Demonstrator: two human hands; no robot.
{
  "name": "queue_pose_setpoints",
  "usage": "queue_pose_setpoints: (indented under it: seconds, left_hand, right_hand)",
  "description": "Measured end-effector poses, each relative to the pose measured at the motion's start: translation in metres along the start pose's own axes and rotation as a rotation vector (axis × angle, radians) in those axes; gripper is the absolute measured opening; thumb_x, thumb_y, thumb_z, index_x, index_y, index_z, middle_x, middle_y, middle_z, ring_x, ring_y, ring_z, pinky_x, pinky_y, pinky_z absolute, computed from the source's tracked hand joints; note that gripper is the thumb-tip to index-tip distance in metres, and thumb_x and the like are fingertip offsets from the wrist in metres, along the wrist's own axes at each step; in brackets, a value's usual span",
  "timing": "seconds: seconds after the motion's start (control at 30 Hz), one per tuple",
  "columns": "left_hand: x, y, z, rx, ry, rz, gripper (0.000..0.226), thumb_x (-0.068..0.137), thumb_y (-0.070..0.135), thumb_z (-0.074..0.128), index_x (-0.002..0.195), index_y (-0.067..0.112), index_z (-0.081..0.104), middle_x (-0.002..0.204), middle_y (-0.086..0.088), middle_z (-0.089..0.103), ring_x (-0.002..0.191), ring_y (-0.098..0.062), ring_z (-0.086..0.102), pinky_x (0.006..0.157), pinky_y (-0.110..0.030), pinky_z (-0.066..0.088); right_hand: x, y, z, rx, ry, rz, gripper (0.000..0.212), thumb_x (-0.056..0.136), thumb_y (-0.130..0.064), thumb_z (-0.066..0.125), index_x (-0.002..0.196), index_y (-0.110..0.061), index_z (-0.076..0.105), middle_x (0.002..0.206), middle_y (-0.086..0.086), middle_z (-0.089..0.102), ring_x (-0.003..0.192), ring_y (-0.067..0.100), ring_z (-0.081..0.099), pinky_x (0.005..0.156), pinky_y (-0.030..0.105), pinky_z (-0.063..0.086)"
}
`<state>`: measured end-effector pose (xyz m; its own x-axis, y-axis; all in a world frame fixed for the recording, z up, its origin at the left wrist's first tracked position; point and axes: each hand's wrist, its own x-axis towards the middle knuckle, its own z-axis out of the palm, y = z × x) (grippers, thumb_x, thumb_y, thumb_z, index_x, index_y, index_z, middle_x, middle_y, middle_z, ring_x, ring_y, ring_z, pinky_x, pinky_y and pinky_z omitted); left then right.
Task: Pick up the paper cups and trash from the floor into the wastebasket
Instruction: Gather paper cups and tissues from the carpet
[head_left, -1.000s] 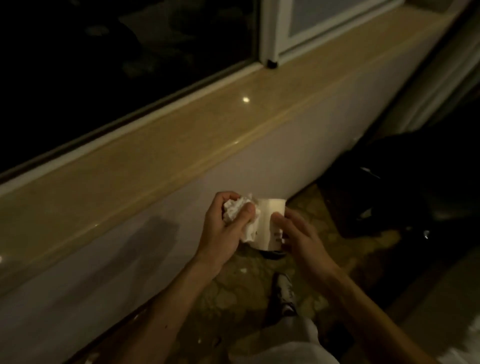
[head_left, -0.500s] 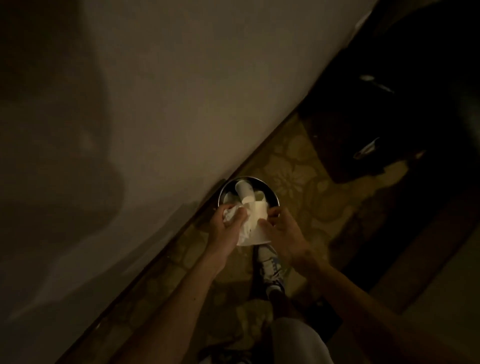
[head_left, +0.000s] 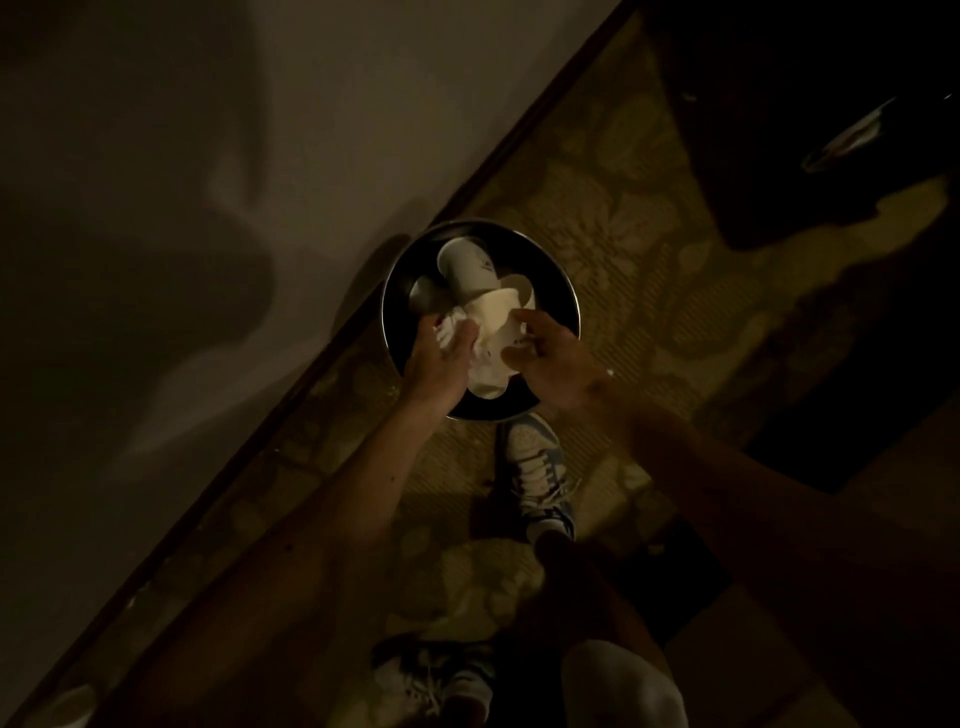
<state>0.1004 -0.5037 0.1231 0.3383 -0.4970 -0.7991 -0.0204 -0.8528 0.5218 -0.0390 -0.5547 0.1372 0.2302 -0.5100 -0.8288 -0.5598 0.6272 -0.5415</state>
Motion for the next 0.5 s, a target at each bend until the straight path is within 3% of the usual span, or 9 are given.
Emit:
queue_pose_setpoints:
  seconds: [0.07,0.2,0.3,0.33,0.4,0.47,0.5]
  left_hand:
    - [-0.002,-0.003,-0.002,-0.004,0.001,0.005,0.057,0.097,0.047,0.055,0.145,0.022,0.038,0.131,0.002,0.052,0.112,-0.017,0.054,0.087,-0.032,0.048]
    - [-0.022,0.007,-0.021,0.15,0.002,0.098,0.064,0.097,0.053,0.051,0.152,0.028,0.031,0.154,-0.003,0.039,0.131,-0.022,0.046,0.086,-0.024,0.04]
    - [-0.046,0.027,-0.04,0.365,-0.068,0.164,0.066,0.1,0.049,0.048,0.156,0.027,0.023,0.163,-0.006,0.022,0.145,-0.028,0.029,0.102,-0.032,0.033]
    - [-0.056,0.036,-0.048,0.405,-0.057,0.178,0.064,0.1,0.047,0.05,0.155,0.026,0.026,0.162,-0.007,0.025,0.145,-0.028,0.029,0.107,-0.036,0.033]
    - [-0.082,0.054,-0.064,0.425,-0.015,0.214,0.045,0.099,0.042,0.053,0.139,0.022,0.05,0.145,-0.012,0.048,0.132,-0.031,0.046,0.106,-0.042,0.042]
    - [-0.12,0.069,-0.084,0.468,0.061,0.3,0.024,0.099,0.04,0.054,0.1,0.017,0.061,0.107,-0.012,0.066,0.1,-0.03,0.061,0.084,-0.044,0.052]
    - [-0.144,0.077,-0.097,0.502,0.104,0.361,0.027,0.098,0.039,0.055,0.086,0.015,0.058,0.089,-0.009,0.066,0.086,-0.028,0.062,0.073,-0.042,0.052]
  right_hand:
    - [0.0,0.003,-0.004,-0.05,-0.007,-0.024,0.051,0.094,-0.012,0.061,0.141,-0.023,0.045,0.137,0.007,0.052,0.121,0.024,0.054,0.102,0.04,0.048]
    - [-0.017,-0.001,-0.017,-0.192,0.011,-0.113,0.05,0.093,-0.016,0.061,0.14,-0.028,0.045,0.134,0.007,0.051,0.118,0.023,0.056,0.095,0.039,0.052]
    - [-0.046,-0.014,-0.024,-0.298,0.019,-0.16,0.052,0.093,-0.018,0.061,0.141,-0.027,0.043,0.137,0.012,0.05,0.117,0.03,0.056,0.096,0.049,0.051]
    - [-0.057,-0.019,-0.023,-0.327,0.023,-0.187,0.051,0.093,-0.016,0.061,0.14,-0.023,0.044,0.136,0.014,0.049,0.117,0.032,0.056,0.096,0.051,0.05]
    - [-0.086,-0.034,-0.02,-0.342,0.01,-0.24,0.042,0.093,-0.012,0.06,0.133,-0.015,0.051,0.129,0.017,0.052,0.114,0.034,0.057,0.095,0.051,0.05]
    - [-0.125,-0.052,-0.013,-0.399,-0.007,-0.304,0.024,0.094,-0.017,0.061,0.118,-0.017,0.058,0.11,0.009,0.062,0.103,0.027,0.062,0.083,0.039,0.053]
    - [-0.15,-0.062,-0.009,-0.456,-0.001,-0.348,0.016,0.094,-0.022,0.061,0.11,-0.02,0.058,0.099,0.003,0.064,0.094,0.021,0.064,0.072,0.03,0.05]
